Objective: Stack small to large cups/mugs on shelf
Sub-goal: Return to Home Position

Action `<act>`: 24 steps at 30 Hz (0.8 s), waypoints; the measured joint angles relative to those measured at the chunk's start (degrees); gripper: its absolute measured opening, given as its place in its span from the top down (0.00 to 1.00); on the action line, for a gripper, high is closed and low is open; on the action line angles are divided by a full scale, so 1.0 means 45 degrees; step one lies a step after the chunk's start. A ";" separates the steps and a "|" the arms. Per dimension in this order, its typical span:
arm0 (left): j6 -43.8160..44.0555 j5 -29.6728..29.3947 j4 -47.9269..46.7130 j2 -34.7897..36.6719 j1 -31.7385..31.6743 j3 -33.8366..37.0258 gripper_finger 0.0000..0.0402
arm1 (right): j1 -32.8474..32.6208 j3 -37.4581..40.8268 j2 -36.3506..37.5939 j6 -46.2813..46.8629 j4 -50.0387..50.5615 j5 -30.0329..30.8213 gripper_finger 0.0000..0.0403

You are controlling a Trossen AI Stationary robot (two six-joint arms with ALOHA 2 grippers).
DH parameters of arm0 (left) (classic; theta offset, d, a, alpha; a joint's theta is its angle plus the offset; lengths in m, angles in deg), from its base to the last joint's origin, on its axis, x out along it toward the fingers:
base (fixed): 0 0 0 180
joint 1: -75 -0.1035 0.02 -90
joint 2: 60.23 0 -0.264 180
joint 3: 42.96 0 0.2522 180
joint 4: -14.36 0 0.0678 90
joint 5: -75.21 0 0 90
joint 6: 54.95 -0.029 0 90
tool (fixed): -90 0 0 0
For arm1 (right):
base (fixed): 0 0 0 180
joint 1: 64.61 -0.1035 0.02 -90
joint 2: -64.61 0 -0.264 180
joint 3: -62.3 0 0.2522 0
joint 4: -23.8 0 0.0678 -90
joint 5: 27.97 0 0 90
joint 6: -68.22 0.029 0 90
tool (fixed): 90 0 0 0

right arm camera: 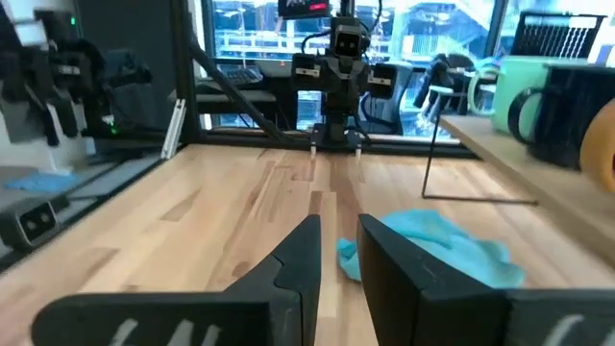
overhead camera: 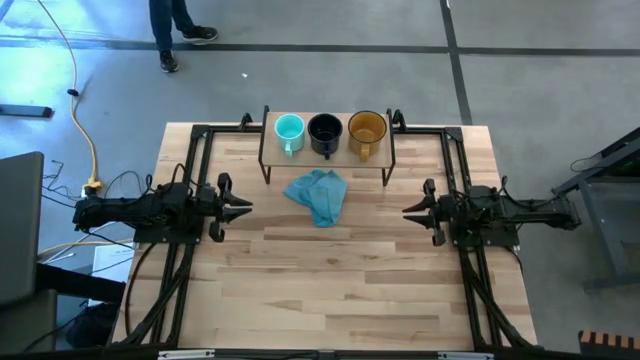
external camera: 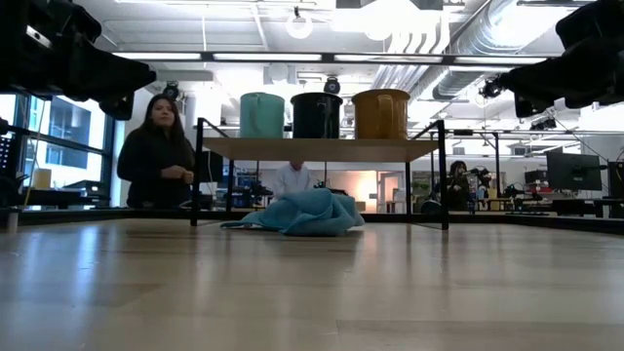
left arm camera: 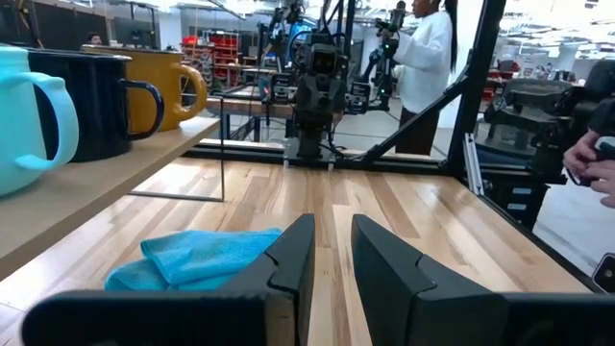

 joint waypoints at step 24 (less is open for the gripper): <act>0.0005 0.0000 0.0000 0.0000 0.0002 0.0000 0.84 | 0.0000 -0.0005 0.0029 -0.1210 -0.0037 0.0309 0.85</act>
